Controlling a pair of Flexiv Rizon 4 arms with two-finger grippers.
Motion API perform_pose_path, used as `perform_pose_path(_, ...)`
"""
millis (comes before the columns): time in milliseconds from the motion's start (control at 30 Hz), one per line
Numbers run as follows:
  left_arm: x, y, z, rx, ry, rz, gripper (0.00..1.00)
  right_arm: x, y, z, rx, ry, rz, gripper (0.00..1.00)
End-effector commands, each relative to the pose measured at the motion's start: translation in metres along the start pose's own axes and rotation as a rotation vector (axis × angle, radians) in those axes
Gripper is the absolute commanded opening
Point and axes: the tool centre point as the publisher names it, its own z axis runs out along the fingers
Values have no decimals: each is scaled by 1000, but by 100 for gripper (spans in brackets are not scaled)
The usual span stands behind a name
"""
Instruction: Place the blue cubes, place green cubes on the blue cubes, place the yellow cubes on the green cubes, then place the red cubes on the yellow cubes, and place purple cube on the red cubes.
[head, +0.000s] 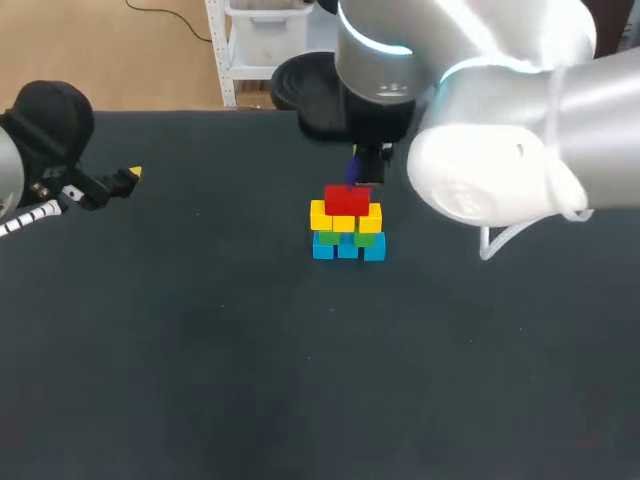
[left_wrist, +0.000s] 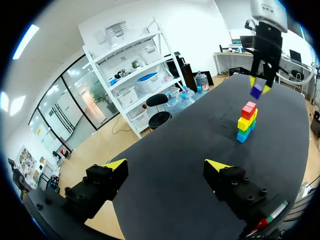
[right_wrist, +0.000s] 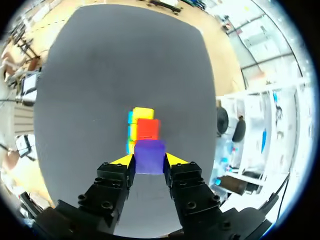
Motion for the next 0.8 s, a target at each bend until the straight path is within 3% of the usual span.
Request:
perform_pose_path(33,0,0,1,0,-3,-1,100,5,19,-37,-153,-20,-46,0)
perform_pose_path(233,0,0,1,0,-3,-1,100,12,37,-75,-198,7,-97,0)
perform_pose_path(333,0,0,1,0,-3,-1,100,11,39,-80,-201,33,-108,0)
perform_pose_path(800,0,0,1,0,-3,-1,100,-4,16,-33,-294,32,-95,0)
